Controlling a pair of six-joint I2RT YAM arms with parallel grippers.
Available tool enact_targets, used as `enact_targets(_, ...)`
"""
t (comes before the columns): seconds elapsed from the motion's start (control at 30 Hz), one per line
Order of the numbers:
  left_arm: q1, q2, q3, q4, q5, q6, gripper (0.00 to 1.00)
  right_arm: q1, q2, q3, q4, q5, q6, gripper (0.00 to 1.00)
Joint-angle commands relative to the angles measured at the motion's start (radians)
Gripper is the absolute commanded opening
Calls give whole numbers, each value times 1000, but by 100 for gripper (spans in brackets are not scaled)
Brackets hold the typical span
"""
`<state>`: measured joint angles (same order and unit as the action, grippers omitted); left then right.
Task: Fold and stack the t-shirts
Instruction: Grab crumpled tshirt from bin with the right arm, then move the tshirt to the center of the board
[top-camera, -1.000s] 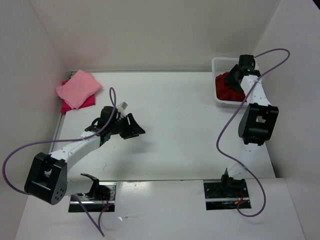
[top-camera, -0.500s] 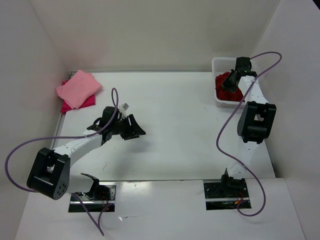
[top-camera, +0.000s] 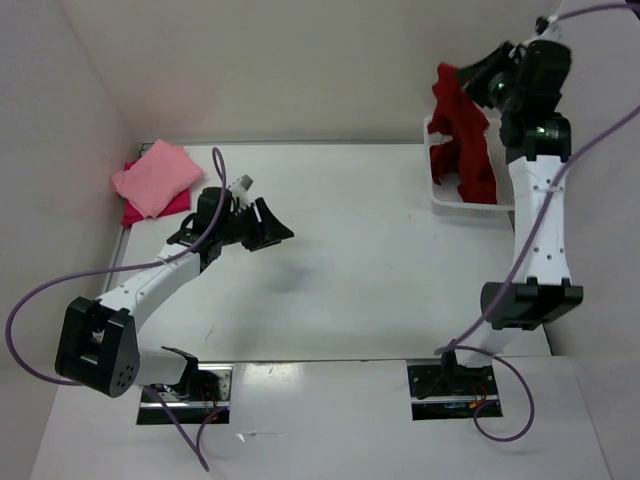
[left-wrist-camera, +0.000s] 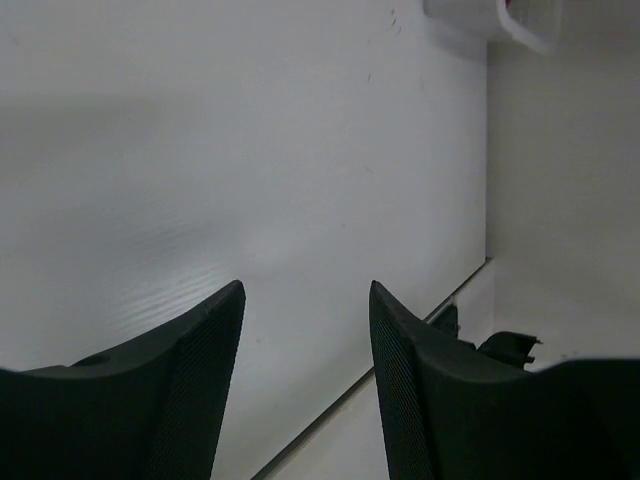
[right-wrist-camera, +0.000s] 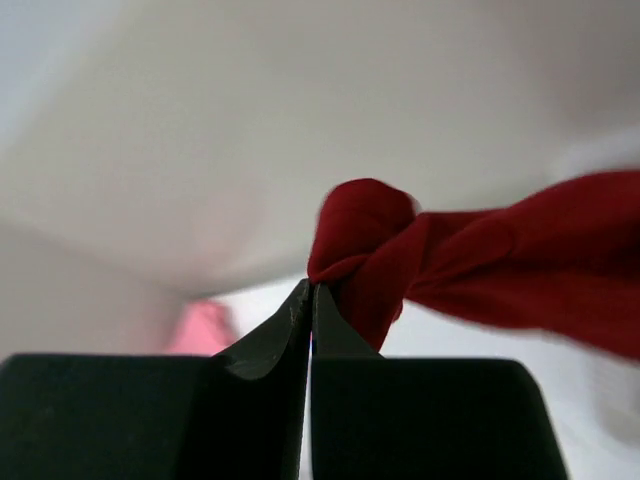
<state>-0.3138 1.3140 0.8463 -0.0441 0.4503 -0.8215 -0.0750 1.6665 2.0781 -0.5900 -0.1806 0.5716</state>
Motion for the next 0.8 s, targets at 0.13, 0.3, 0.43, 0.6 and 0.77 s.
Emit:
enact_targets(0.13, 169, 5, 31, 41, -9, -100, 62, 148, -84, 386, 246, -512, 230, 0)
enact_targets(0.3, 342, -47, -10, 32, -9, -120, 65, 221, -39, 508, 407, -694, 369, 0)
enact_targets(0.43, 424, -70, -10, 10, 16, -111, 67, 221, -103, 242, 427, -703, 286, 0)
enact_targets(0.6, 433, -79, -33, 0, 25, -93, 68, 187, -94, -361, 478, -654, 206, 0)
enact_targets(0.77, 433, -122, -72, -51, 34, 20, 68, 115, 1, -703, 414, -434, 169, 0)
